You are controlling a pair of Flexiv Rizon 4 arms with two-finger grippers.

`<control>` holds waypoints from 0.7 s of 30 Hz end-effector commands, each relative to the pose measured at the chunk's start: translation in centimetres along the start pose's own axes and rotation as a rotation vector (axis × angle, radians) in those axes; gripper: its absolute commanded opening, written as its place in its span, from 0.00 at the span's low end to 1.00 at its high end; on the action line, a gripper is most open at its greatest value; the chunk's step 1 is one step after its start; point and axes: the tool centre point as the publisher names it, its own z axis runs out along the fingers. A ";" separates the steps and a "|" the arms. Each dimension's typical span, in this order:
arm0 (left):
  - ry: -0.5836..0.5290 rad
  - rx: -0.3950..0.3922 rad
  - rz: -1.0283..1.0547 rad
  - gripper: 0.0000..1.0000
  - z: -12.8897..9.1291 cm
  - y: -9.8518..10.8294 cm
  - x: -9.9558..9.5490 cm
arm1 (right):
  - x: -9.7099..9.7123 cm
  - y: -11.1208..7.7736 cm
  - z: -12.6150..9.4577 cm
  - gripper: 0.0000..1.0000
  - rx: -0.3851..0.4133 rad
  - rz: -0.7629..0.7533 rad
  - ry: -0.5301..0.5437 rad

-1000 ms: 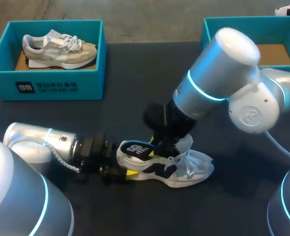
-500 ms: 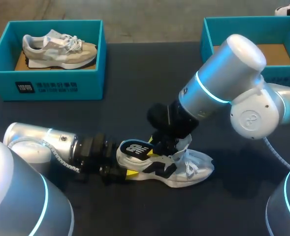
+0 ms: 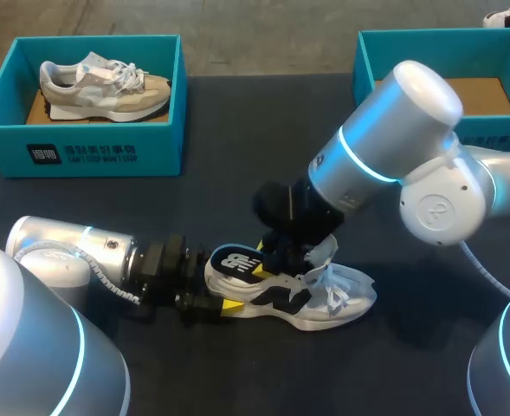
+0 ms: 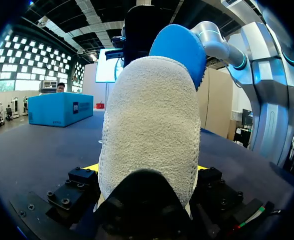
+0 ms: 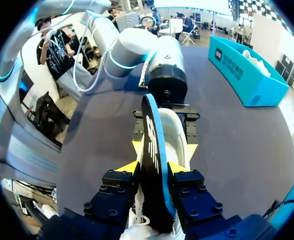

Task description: Take the shoe out of the shoebox, open the shoe tongue, remove and reinsert the insole, then place the shoe into the shoebox

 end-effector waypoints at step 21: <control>-0.001 -0.002 0.000 0.00 0.0 -0.1 0.1 | -0.1 0.1 1.7 0.00 0.057 0.066 0.016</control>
